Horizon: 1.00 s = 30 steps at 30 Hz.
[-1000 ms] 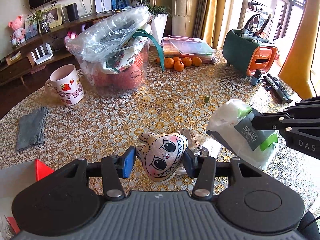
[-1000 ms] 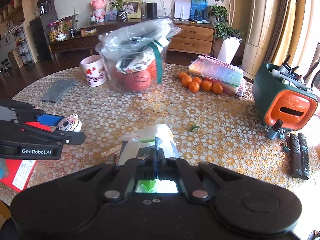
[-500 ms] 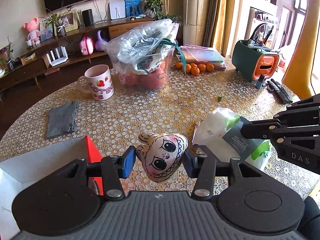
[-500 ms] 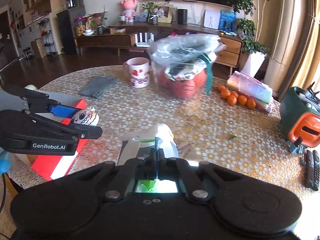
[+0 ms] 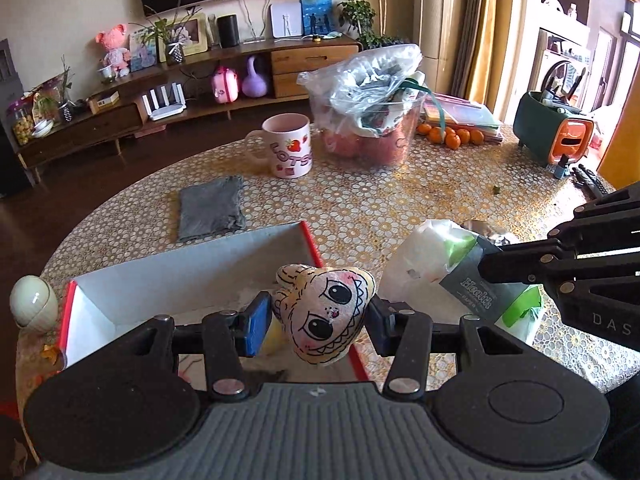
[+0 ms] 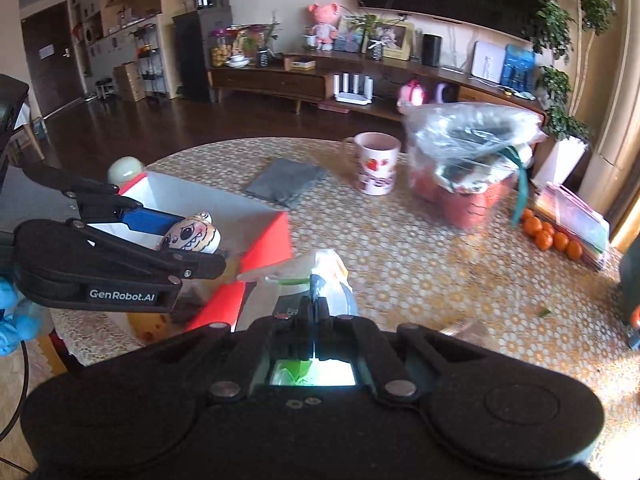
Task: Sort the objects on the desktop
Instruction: 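Carry the plush and wipes pack with both tools over the shoebox, then lower both items into the shoebox and open both tools to release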
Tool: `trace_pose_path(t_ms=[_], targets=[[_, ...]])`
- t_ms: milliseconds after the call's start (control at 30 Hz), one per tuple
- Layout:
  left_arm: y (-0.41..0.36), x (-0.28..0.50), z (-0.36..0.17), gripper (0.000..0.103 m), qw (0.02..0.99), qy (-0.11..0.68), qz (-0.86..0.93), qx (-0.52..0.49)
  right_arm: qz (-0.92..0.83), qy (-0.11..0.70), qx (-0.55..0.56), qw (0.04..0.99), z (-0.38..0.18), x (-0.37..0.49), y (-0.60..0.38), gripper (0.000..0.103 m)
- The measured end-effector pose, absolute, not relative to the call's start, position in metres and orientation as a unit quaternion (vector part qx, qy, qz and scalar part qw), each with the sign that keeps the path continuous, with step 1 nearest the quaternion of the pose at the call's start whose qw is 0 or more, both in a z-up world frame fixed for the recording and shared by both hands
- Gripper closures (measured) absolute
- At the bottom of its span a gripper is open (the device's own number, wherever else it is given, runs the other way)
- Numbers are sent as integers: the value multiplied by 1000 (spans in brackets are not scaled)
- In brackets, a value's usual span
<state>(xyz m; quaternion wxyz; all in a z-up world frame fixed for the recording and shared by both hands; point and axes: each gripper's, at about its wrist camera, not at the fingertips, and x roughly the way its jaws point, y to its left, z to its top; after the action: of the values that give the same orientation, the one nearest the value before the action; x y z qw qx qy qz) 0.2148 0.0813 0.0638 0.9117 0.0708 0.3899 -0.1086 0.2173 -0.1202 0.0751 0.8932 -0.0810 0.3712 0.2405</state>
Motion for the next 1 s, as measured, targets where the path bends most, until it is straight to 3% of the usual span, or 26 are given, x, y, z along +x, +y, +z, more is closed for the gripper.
trace_pose_path(t_ms=[500, 1000], targets=[[185, 206, 38, 54, 909, 410, -35, 57, 303, 367, -106, 873, 67, 213, -14, 103], [213, 221, -16, 54, 884, 461, -14, 82, 310, 385, -134, 859, 19, 228, 44, 103]])
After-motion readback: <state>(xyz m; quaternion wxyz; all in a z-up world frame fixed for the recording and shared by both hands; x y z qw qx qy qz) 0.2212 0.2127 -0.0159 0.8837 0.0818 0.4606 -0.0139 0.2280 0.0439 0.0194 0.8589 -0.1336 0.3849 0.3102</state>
